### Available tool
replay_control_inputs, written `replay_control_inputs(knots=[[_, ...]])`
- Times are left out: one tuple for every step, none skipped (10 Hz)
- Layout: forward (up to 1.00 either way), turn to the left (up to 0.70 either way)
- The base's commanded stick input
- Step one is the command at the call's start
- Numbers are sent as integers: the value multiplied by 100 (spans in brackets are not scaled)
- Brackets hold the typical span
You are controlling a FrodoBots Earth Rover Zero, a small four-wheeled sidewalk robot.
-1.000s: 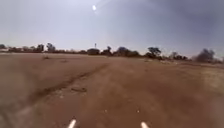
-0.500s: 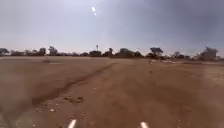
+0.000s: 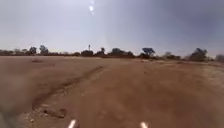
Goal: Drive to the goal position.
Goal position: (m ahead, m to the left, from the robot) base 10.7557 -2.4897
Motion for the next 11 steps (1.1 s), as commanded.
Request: replay_control_inputs(knots=[[70,0],[70,0],[70,0],[70,0],[70,0],[70,-5],[70,-11],[70,-17],[70,-22],[70,-28],[70,-34]])
